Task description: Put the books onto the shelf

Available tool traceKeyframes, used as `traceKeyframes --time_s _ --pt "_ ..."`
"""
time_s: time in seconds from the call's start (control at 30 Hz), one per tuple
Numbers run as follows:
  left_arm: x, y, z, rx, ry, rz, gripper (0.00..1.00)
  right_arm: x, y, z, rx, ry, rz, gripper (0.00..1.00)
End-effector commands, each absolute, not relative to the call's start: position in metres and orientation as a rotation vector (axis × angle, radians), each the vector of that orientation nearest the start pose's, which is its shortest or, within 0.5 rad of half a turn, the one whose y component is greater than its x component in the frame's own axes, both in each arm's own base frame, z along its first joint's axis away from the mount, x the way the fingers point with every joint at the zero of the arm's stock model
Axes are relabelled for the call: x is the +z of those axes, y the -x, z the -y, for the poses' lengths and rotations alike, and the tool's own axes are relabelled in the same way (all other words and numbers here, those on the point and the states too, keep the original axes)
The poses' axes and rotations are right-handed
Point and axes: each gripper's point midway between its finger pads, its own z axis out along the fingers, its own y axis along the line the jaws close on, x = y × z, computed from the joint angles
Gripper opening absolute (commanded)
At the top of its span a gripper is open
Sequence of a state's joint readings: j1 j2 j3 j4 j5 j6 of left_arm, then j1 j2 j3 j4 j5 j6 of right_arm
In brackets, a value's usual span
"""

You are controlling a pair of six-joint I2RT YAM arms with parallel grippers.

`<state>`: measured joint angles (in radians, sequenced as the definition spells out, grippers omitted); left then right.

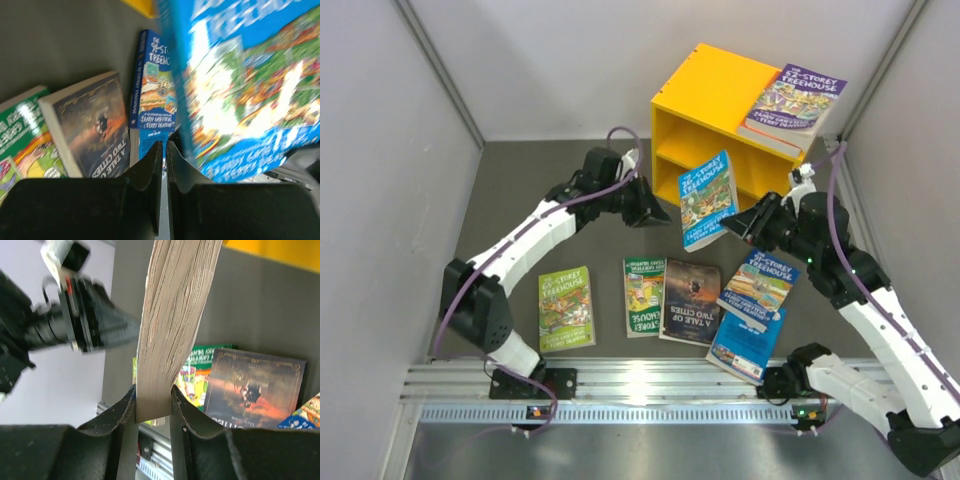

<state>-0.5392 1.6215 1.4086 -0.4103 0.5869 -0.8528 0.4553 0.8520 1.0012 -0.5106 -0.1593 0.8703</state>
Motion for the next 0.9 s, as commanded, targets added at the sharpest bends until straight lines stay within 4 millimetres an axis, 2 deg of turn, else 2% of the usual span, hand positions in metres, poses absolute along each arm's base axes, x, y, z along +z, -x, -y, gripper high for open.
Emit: traceKeyframes --time_s 0.0,0.07,0.1,0.13,0.2,0.27,0.3,0.53,0.67,0.87 --pt "0.261 -0.301 0.305 -1.366 0.025 -2.357 0.12 0.355 -0.257 -0.171 1.042 -0.3 -1.833 0.0" --pt "0.251 -0.293 0.293 -1.344 0.05 -2.373 0.11 0.352 -0.267 -0.157 1.024 -0.372 -1.808 0.0" --pt "0.239 -0.287 0.288 -1.334 0.067 -2.403 0.11 0.352 -0.269 -0.153 1.039 -0.412 -1.793 0.0" --pt "0.24 -0.282 0.285 -1.331 0.056 -2.398 0.1 0.345 -0.271 -0.149 1.042 -0.443 -1.789 0.0" --pt "0.227 -0.274 0.28 -1.317 0.071 -2.439 0.1 0.349 -0.279 -0.135 1.043 -0.522 -1.726 0.0" --pt "0.226 -0.267 0.277 -1.317 0.07 -2.438 0.1 0.343 -0.285 -0.121 1.012 -0.596 -1.687 0.0" --pt "0.22 -0.263 0.274 -1.309 0.082 -2.451 0.09 0.347 -0.286 -0.119 1.026 -0.618 -1.654 0.0" --pt "0.216 -0.25 0.269 -1.319 0.09 -2.454 0.09 0.327 -0.302 -0.087 0.978 -0.903 -1.535 0.0" --pt "0.213 -0.245 0.267 -1.321 0.082 -2.462 0.08 0.32 -0.314 -0.086 1.042 -1.003 -1.466 0.0" --pt "0.214 -0.235 0.262 -1.329 0.068 -2.446 0.07 0.305 -0.33 -0.061 0.994 -1.23 -1.342 0.0"
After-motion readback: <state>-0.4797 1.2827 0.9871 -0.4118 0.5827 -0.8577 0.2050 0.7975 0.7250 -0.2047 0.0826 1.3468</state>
